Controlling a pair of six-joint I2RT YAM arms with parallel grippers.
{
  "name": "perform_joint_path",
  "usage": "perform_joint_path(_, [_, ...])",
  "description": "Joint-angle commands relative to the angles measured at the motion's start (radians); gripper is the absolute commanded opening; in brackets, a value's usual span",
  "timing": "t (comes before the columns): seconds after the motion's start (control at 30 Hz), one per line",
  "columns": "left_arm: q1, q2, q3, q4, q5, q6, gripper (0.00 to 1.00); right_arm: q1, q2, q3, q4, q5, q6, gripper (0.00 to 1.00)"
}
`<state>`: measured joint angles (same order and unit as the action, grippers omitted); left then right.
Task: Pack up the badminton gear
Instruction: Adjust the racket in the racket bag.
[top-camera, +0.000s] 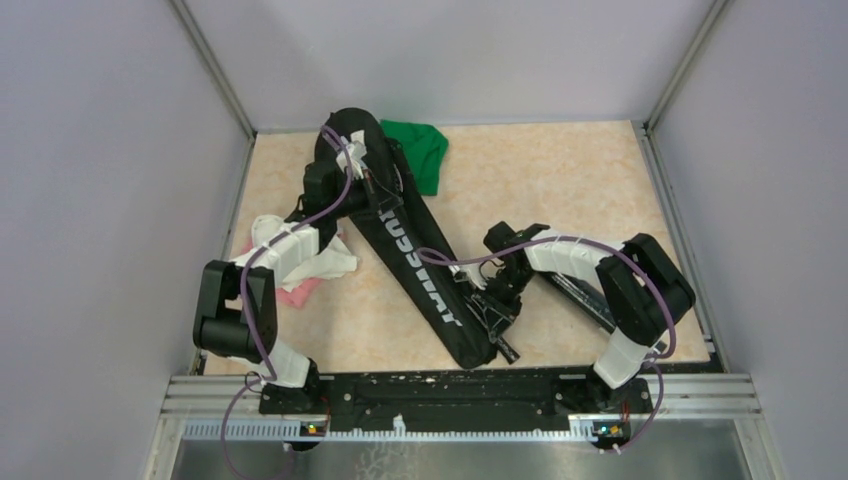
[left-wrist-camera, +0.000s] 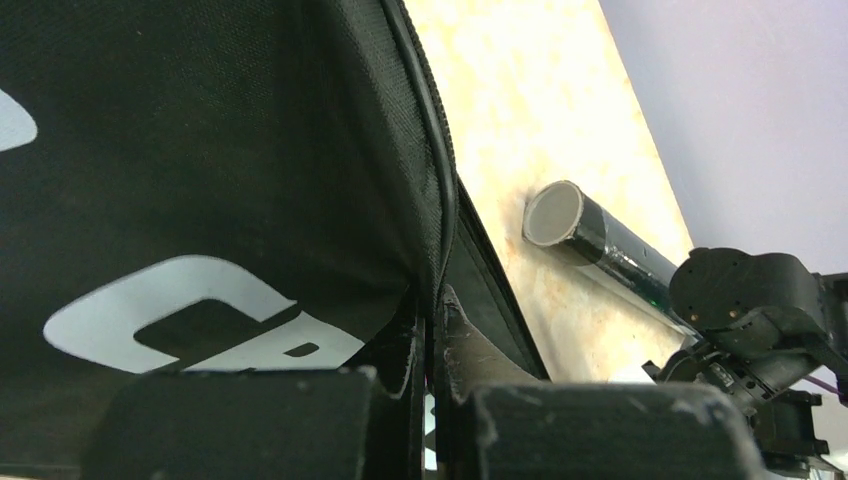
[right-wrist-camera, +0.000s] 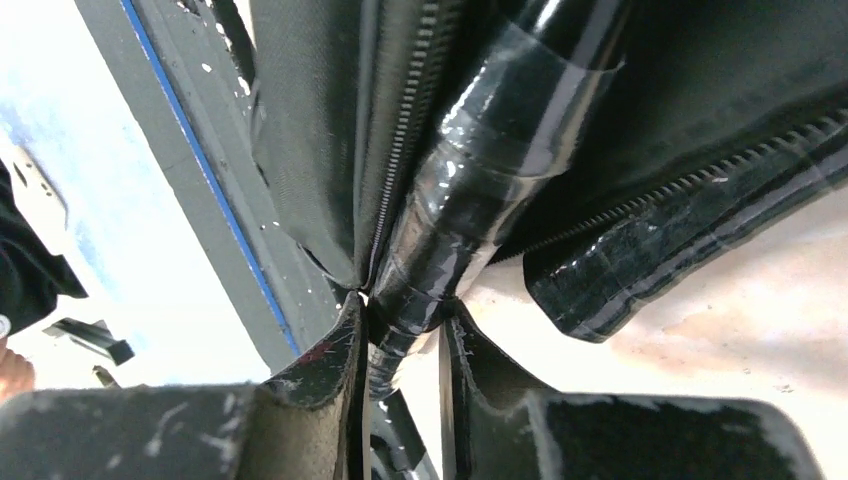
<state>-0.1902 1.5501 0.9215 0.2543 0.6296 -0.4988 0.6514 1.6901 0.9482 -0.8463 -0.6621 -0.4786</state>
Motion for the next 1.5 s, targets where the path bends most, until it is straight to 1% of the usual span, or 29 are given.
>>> perform_joint_path(0.0, [-0.006,-0.055,-0.011,0.087,0.015,0.01,0.0,0.009,-0.037,0.031,0.014,-0.01,-0.042,0.07])
perform_joint_path(0.07, [-0.009,-0.056,-0.016,0.098,0.028,0.019,0.0,0.008,-0.053,0.041,0.006,-0.014,-0.031,0.0])
perform_joint_path(0.2, [-0.014,-0.057,-0.029,0.118,0.056,0.031,0.0,0.01,-0.08,0.055,0.0,-0.01,-0.014,0.0])
perform_joint_path(0.43, [-0.025,-0.039,-0.048,0.157,0.127,0.011,0.0,0.01,-0.078,0.113,0.002,0.01,0.002,0.0])
perform_joint_path(0.67, [-0.031,-0.025,-0.069,0.218,0.178,-0.027,0.0,0.008,-0.061,0.172,0.062,0.006,0.044,0.0])
perform_joint_path(0.77, [-0.031,-0.022,-0.074,0.228,0.177,-0.051,0.0,0.009,-0.056,0.184,0.084,-0.009,0.062,0.0])
perform_joint_path(0.93, [-0.031,-0.01,-0.085,0.258,0.157,-0.157,0.0,0.008,-0.052,0.189,0.139,-0.015,0.101,0.0])
perform_joint_path(1.1, [-0.029,0.002,-0.074,0.26,0.133,-0.245,0.0,0.009,-0.043,0.192,0.222,-0.021,0.172,0.0])
perform_joint_path(1.3, [-0.02,0.054,-0.019,0.235,0.163,-0.289,0.0,0.009,-0.035,0.171,0.311,-0.034,0.232,0.0])
perform_joint_path(1.47, [-0.014,0.07,-0.003,0.214,0.157,-0.291,0.0,0.008,-0.026,0.198,0.291,-0.059,0.248,0.0])
